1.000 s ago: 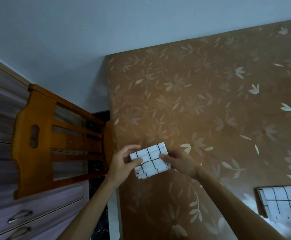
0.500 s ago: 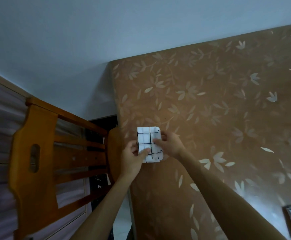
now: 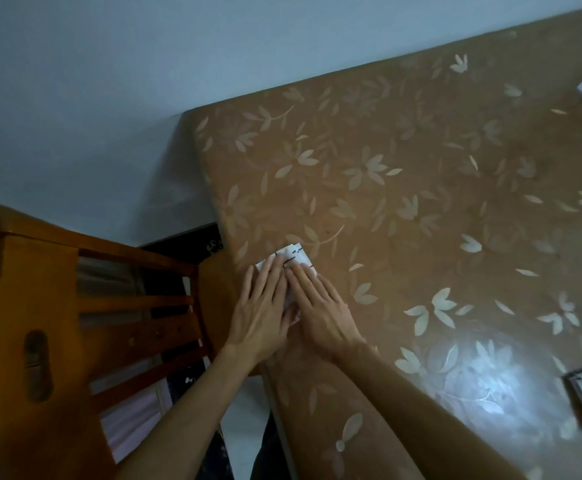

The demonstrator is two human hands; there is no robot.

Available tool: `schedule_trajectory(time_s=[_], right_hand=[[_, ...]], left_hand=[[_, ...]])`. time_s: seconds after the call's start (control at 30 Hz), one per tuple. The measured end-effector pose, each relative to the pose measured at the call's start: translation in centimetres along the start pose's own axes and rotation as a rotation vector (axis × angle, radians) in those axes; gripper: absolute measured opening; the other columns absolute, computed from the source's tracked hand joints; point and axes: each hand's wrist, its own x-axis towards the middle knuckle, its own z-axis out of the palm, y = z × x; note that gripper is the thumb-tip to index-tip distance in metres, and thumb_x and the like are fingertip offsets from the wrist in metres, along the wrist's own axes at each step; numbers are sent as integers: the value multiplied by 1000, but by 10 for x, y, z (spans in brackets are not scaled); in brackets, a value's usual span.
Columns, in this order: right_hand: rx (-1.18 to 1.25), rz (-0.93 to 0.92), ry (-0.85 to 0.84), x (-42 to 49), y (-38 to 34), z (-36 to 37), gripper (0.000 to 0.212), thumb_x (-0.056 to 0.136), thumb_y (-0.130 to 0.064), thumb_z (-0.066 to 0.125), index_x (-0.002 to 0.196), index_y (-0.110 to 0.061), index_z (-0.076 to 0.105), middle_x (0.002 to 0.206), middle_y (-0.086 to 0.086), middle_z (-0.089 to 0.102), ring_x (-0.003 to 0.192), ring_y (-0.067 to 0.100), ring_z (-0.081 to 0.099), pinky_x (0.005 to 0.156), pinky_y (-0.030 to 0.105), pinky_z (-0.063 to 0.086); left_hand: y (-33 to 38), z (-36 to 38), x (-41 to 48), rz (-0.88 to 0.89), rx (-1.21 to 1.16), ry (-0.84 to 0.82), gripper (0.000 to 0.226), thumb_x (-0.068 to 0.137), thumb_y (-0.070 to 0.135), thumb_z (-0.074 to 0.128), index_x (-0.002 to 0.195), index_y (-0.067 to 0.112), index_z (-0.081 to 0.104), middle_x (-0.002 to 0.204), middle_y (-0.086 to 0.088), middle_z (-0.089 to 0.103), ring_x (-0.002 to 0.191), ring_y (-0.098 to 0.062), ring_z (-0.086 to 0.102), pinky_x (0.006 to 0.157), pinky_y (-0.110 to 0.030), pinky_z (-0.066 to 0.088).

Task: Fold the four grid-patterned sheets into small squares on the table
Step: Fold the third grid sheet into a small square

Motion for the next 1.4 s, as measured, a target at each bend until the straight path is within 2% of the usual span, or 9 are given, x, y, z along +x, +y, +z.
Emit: schedule_trajectory(time_s=[0.23, 0.43, 0.63, 0.77, 1.0, 1.1, 1.17, 1.27, 1.4], right_hand=[[-152, 183, -135, -19, 6, 0, 63, 104, -47, 19, 156, -13, 24, 164, 3, 19, 152, 19, 16, 121, 45, 20], [-171, 171, -66, -7, -5, -10, 60, 102, -37, 28, 151, -5, 35, 161, 12, 29, 150, 26, 23, 122, 44, 17], [-219, 11, -158, 9, 17, -9, 63, 101, -41, 23, 156, -10, 24, 165, 6, 18, 152, 20, 17, 122, 45, 17], [-228, 88, -179, 10, 34, -12, 69, 101, -53, 22, 158, -14, 17, 166, 1, 11, 153, 17, 7, 123, 47, 9], [-182, 154, -117, 10, 15, -16, 69, 98, -46, 24, 156, -7, 23, 164, 10, 19, 152, 25, 18, 123, 41, 8], [-66, 215, -59, 0, 10, -36, 66, 101, -45, 24, 156, -10, 22, 164, 8, 19, 152, 23, 17, 123, 40, 14], [-14, 244, -47, -15, 6, -50, 62, 99, -43, 22, 152, -13, 35, 158, 7, 36, 146, 25, 32, 117, 41, 27], [6, 309, -85, -47, 5, -62, 42, 98, -33, 31, 126, -17, 57, 120, 3, 64, 113, 28, 57, 95, 38, 43], [58, 424, -118, -104, 3, -73, 25, 94, -24, 46, 110, -12, 62, 100, 6, 66, 94, 30, 63, 74, 39, 52]], left_hand=[[-23, -8, 6, 84, 0, -23, 83, 98, 66, 27, 160, 15, 8, 168, -6, 1, 155, -25, 2, 123, -55, 13], [-23, -8, 4, 78, 29, -54, 84, 97, 68, 23, 160, 15, 4, 168, -7, -3, 155, -26, 0, 122, -55, 13], [-22, -8, 5, 48, 35, -67, 85, 97, 69, 19, 160, 14, 4, 168, -6, -2, 155, -28, 1, 122, -56, 13], [-24, -8, 3, 38, 14, -52, 87, 95, 73, 22, 160, 18, 6, 169, -3, -1, 155, -32, 1, 123, -57, 8], [-19, -22, 4, 21, -123, -23, 92, 88, 77, 30, 156, 15, 26, 167, -7, 15, 154, -32, 10, 122, -54, 17], [-15, -30, 2, 9, -214, 29, 84, 91, 65, 49, 155, 15, 29, 167, -11, 11, 154, -31, 7, 122, -47, 12], [-12, -38, -4, 40, -250, 72, 67, 92, 47, 60, 146, 12, 44, 163, -15, 22, 151, -34, 18, 121, -49, 23], [3, -51, -17, 94, -264, 145, 35, 89, 29, 65, 117, 8, 64, 132, -14, 55, 125, -31, 48, 100, -47, 49], [49, -70, -43, 115, -248, -22, 22, 92, 33, 60, 108, 18, 65, 104, -1, 60, 102, -20, 55, 77, -32, 52]])
